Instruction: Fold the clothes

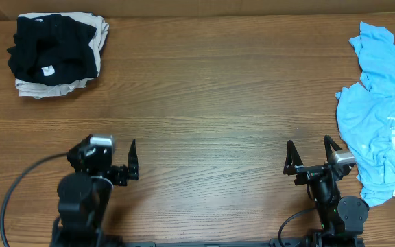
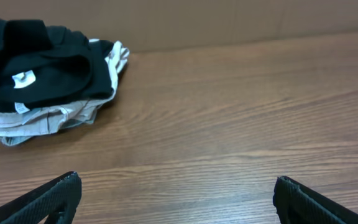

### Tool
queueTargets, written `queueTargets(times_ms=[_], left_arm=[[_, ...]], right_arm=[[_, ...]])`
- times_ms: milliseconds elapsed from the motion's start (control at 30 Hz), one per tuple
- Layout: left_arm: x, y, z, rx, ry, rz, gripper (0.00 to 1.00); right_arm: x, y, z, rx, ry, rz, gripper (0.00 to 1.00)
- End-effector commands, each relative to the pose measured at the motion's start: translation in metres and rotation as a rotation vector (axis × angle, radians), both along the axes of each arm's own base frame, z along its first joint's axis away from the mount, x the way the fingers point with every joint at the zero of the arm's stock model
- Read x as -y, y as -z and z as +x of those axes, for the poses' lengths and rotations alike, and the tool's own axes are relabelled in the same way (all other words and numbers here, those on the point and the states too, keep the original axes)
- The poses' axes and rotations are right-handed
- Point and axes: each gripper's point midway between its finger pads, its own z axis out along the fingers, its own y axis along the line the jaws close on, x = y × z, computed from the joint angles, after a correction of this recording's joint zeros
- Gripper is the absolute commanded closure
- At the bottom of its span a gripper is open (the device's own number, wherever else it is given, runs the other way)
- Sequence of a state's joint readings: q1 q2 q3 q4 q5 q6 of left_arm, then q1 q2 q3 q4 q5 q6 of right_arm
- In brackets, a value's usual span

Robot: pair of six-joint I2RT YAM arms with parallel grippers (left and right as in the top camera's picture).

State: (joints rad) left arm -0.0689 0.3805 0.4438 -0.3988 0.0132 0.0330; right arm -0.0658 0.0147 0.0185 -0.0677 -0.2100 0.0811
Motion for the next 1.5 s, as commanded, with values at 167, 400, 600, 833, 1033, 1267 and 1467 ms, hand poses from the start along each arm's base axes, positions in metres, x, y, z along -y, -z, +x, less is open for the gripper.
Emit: queueTargets(times_ms=[167,400,600,833,1033,1267,1467], left_arm=[[0.0,0.018,-0.006,0.133,0.036,-0.025,0.0],[-0.002,0.028,-0.004,0.188,0.042,-0.029,0.0],[-0.001,0.034,-0.003,0.269,0.046,-0.024,0.0],[-0.003,0.046,-0.002,0.275,0.034,-0.02,0.0],[-0.006,0.046,-0.002,0.275,0.02,-0.015,0.0],[-0.006,0.046,-0.002,0.274,0.021,-0.015,0.0],[-0.006,0.046,-0.002,0.274,0.021,-0.015,0.0]], right_arm=[[0.002,0.001,0.0,0.008,0.01,0.0,0.0],[0.002,0.001,0.0,0.008,0.01,-0.001,0.0],[0.002,0.001,0.0,0.008,0.01,0.0,0.0],[0.002,0.001,0.0,0.008,0.01,0.0,0.0],[0.002,0.001,0.0,0.008,0.01,-0.001,0.0],[0.002,0.001,0.0,0.008,0.01,0.0,0.0],[0.002,0.001,0.0,0.008,0.01,0.0,0.0]])
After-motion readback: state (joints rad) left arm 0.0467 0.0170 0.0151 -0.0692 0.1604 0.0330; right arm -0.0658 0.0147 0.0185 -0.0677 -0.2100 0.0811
